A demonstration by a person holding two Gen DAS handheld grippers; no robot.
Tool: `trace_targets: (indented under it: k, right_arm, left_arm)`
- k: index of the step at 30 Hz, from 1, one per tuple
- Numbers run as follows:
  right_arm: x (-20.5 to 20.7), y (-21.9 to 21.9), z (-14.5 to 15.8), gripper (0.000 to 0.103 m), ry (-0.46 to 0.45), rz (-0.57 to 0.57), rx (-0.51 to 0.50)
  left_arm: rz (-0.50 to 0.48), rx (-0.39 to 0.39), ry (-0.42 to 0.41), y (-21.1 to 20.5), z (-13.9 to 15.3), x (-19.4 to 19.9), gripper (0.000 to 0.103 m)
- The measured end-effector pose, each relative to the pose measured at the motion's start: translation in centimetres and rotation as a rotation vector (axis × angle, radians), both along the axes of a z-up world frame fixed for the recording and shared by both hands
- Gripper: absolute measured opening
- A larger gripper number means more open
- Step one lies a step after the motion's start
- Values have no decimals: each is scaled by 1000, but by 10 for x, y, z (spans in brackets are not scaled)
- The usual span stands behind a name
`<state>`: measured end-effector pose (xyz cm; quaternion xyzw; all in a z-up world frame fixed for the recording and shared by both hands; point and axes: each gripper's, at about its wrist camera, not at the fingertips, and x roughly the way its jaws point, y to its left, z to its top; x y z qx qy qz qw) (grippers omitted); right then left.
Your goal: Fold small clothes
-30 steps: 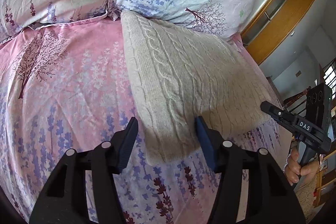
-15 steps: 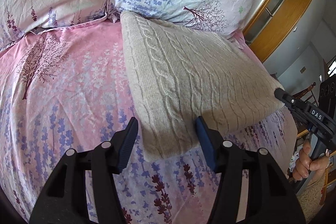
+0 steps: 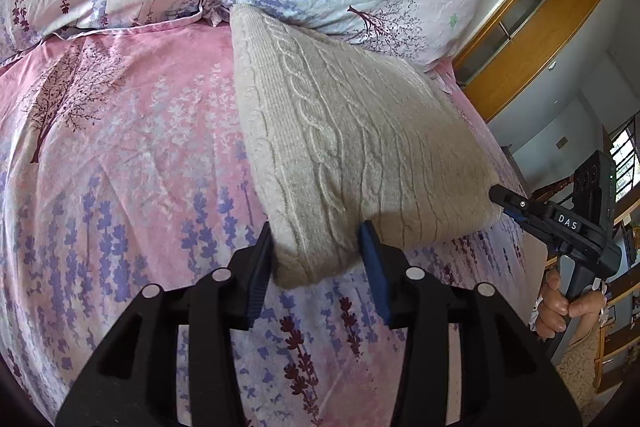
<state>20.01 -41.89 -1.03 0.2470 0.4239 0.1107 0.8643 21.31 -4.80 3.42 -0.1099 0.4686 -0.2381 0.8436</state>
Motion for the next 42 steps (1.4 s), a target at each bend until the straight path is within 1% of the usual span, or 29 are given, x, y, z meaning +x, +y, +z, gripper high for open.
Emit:
trace_targets:
  k: [3,4,6,8,11,12,14,15,16,17,18,20,21,22,24,25,26,28,29,30,32,35,39,42]
  right_arm:
    - [7,-16,8,54,-18,-39,86]
    - [14,-21,10,55,-20,-50,123]
    - [32,-25,12,55,-14,-65,161]
    - [54,-26,9,55,6,-84,183]
    - [88,-24,2,54,53,-102,200]
    - [99,-22,0,54,64,-98,198]
    - [118,-17,-5,54,87,-102,169]
    - [125,-13,-6,52,92,-98,162]
    - [130,-9,-8,45,91,-87,159]
    - [135,-4,-8,18,79,-67,156]
    - [139,2,-6,11,60,-53,138]
    - [136,9,5,9,-17,-62,68]
    - [134,10,8,9,-37,-77,48]
    - [133,8,7,9,-32,-100,40]
    - [136,4,-6,9,21,-128,37]
    - [141,3,-13,9,51,-121,35]
    - [142,3,-17,10,67,-106,41]
    - [138,0,-16,18,74,-92,72]
    - [135,-2,-15,29,82,-87,97]
    - [131,-6,-13,45,81,-80,133]
    - [124,-12,-12,64,80,-60,184]
    - [116,-18,-16,65,114,-27,216]
    - [112,-16,-26,65,162,-2,200]
    - [108,-13,-27,65,155,29,212]
  left_arm:
    - [25,-1,-50,9,15,2,63]
    - [32,-5,-63,12,19,4,65]
    - [49,-8,-73,16,26,11,75]
    - [66,11,-88,16,30,22,76]
    - [95,66,-96,13,28,40,77]
    - [102,87,-90,11,26,46,77]
    - [105,100,-70,8,20,56,77]
    - [107,95,-62,7,18,60,78]
    - [107,88,-57,7,16,63,78]
    - [110,83,-55,7,16,66,78]
    - [115,76,-52,7,15,69,78]
    - [118,62,-47,9,14,76,78]
    - [121,63,-46,9,14,78,78]
    - [121,62,-45,9,13,79,78]
    - [114,59,-40,7,10,81,78]
    - [109,58,-38,5,9,82,78]
    - [107,63,-40,3,9,83,79]
    - [103,78,-49,-1,9,85,81]
    - [102,86,-51,-2,9,86,84]
    - [106,93,-51,-3,8,88,86]
    - [104,90,-47,-7,6,93,87]
    - [103,87,-41,-11,4,97,88]
    - [90,83,-36,-21,-1,102,88]
    - [82,49,-8,-27,-8,109,88]
